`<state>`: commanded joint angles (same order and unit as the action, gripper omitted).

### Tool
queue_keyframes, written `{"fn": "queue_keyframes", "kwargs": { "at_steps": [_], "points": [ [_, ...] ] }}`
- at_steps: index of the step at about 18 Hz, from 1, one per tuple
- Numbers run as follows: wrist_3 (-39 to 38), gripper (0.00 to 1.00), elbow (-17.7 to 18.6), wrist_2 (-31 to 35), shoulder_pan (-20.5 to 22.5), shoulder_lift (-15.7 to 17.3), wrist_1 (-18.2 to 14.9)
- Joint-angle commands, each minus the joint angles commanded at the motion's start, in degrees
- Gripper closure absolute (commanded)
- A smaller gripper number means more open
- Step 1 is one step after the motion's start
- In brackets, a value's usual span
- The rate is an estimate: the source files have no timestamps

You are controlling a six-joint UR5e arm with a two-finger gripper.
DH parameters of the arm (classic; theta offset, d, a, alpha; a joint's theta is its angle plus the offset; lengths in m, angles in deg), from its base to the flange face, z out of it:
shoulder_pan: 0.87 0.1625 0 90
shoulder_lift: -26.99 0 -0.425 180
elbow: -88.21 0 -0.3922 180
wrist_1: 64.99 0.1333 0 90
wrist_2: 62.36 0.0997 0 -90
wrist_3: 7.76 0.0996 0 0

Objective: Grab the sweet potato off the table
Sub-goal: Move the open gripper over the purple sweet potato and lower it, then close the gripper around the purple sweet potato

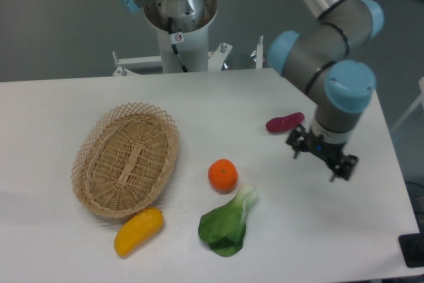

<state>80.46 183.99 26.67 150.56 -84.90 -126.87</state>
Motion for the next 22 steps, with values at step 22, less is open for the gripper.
{"fn": "queue_keyframes", "kwargs": {
  "at_steps": [22],
  "points": [
    [23.3,0.0,17.4,0.4,7.0,3.0,5.5]
  ]
}}
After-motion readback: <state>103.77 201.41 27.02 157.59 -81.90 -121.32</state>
